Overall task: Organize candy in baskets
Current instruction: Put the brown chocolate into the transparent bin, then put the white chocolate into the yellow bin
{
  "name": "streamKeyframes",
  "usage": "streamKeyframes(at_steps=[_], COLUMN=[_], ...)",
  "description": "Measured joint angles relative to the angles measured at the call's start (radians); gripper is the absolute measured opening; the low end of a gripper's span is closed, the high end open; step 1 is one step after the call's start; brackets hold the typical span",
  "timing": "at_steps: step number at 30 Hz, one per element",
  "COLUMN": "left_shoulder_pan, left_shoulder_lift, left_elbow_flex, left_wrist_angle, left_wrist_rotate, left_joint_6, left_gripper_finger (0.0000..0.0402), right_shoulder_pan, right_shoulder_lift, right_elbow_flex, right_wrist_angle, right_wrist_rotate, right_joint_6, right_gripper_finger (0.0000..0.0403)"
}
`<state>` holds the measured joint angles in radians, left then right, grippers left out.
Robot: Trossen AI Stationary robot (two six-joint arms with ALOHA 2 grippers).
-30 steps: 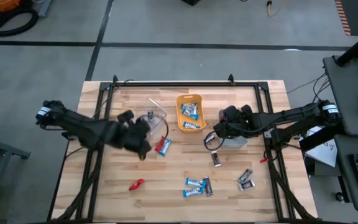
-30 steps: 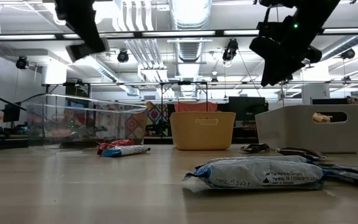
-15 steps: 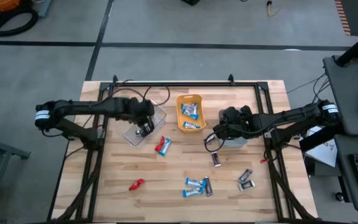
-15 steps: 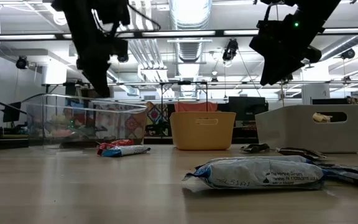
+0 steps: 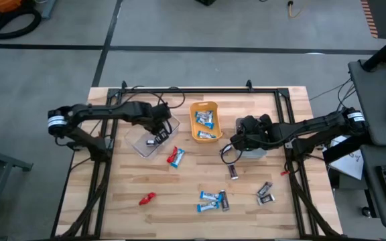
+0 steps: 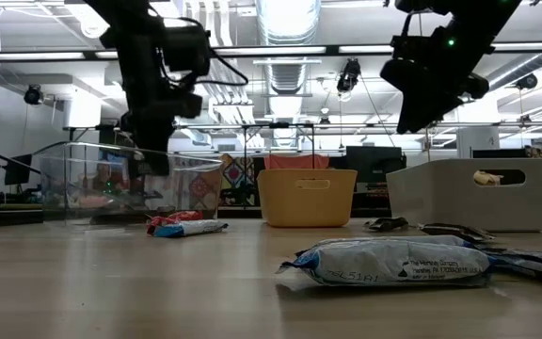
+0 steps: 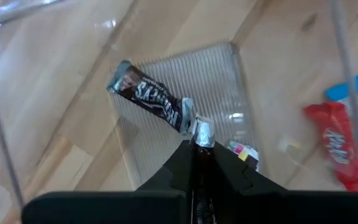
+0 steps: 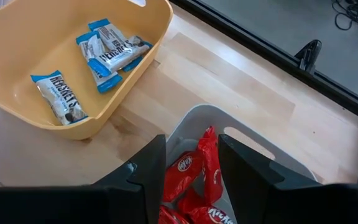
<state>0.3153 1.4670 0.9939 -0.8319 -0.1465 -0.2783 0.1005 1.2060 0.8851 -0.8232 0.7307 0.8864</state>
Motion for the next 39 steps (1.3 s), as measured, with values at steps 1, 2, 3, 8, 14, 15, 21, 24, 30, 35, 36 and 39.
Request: streamKeyframes(at_steps=[1,2,3,8,14,15,21,24,30,35,36,39], left_shoulder_pan=[0.0,0.0,0.0,0.0,0.0,0.0,0.0,-0.002,-0.056,-0.156,-0.182,-0.27], left_shoulder_lift=[0.013,0.024,0.036,0.053,0.049,0.049,0.045,0.037,-0.044,-0.162,-0.185,-0.242], left_elbow_flex=[0.0,0.0,0.0,0.0,0.0,0.0,0.0,0.004,0.023,0.026,0.026,0.026], left_wrist_angle=[0.003,0.005,0.004,0.007,0.01,0.01,0.01,-0.003,0.015,0.101,0.12,0.177], left_wrist_rotate=[-0.001,-0.001,-0.001,-0.001,-0.002,-0.003,-0.003,-0.003,-0.003,-0.004,-0.004,-0.037], left_joint_6=[0.0,0.0,0.0,-0.002,-0.003,-0.003,-0.001,0.0,-0.003,-0.009,-0.012,-0.025], left_gripper_finger=[0.0012,0.0013,0.0014,0.0025,0.0051,0.0055,0.0078,0.0083,0.0084,0.0084,0.0084,0.0084], right_shoulder_pan=[0.0,0.0,0.0,0.0,0.0,0.0,0.0,0.001,0.035,0.099,0.116,0.17], right_shoulder_lift=[0.0,0.0,0.0,0.0,0.0,0.0,0.0,0.0,0.0,0.0,0.0,0.0], right_elbow_flex=[-0.002,-0.002,-0.003,-0.002,0.004,0.004,0.014,0.029,0.077,0.119,0.125,0.139], right_wrist_angle=[-0.001,0.0,0.0,-0.001,0.0,0.0,0.0,0.0,0.0,0.008,0.012,0.043], right_wrist_rotate=[0.0,0.0,0.0,-0.003,-0.005,-0.005,-0.011,-0.035,-0.109,-0.137,-0.137,-0.165], right_joint_6=[0.0,0.0,0.0,-0.01,-0.01,-0.01,-0.015,-0.028,-0.089,-0.14,-0.149,-0.196], right_gripper_finger=[0.0137,0.0137,0.0138,0.0146,0.0157,0.0158,0.0162,0.0159,0.015,0.0141,0.0139,0.0135])
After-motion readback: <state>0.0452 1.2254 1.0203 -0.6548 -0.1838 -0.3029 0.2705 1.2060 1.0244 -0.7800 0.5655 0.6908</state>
